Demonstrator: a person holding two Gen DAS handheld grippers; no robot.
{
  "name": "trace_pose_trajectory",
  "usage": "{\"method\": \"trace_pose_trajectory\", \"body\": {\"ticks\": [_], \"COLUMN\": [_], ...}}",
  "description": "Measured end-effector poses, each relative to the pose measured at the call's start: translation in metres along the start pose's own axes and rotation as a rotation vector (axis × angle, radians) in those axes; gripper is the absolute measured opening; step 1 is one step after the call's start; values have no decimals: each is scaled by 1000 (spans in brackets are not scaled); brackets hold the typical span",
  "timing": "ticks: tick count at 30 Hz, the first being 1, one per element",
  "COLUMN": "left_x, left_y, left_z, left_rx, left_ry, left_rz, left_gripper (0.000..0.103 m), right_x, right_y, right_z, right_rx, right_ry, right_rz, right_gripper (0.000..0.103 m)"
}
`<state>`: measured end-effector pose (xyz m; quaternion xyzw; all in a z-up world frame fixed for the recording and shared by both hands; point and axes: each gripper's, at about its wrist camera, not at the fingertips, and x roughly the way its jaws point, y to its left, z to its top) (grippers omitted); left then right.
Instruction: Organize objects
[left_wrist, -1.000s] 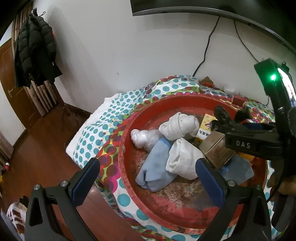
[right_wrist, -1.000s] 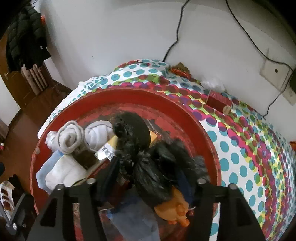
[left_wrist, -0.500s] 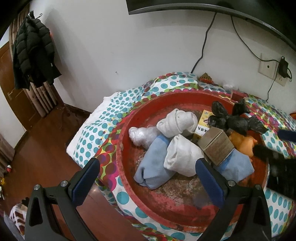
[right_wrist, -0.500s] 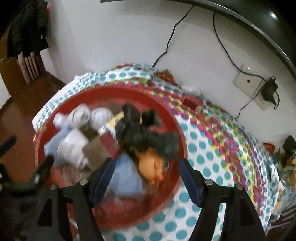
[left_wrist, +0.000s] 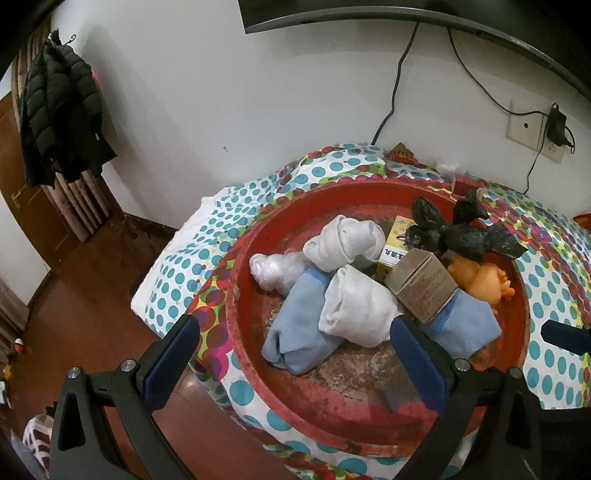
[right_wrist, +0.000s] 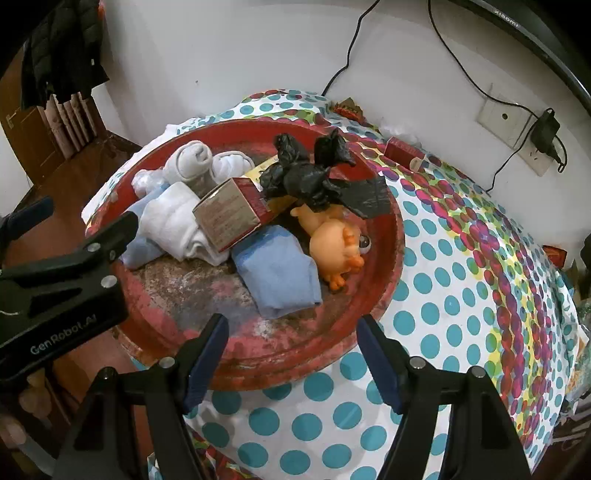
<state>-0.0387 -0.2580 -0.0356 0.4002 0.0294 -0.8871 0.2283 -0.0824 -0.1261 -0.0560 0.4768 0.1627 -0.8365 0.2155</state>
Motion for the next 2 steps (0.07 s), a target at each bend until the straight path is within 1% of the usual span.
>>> {"method": "trace_pose_trajectory", "body": {"ticks": [2], "left_x": [0], "left_y": [0], "left_z": [1], "left_rx": [-9], "left_ry": [9], "left_rz": [-13], "left_gripper": [103], "right_x": [-2], "right_y": [0], "right_z": [-1], "right_rx": [1], "right_ry": [-13], "right_rz": [-3], "right_gripper": [74]}}
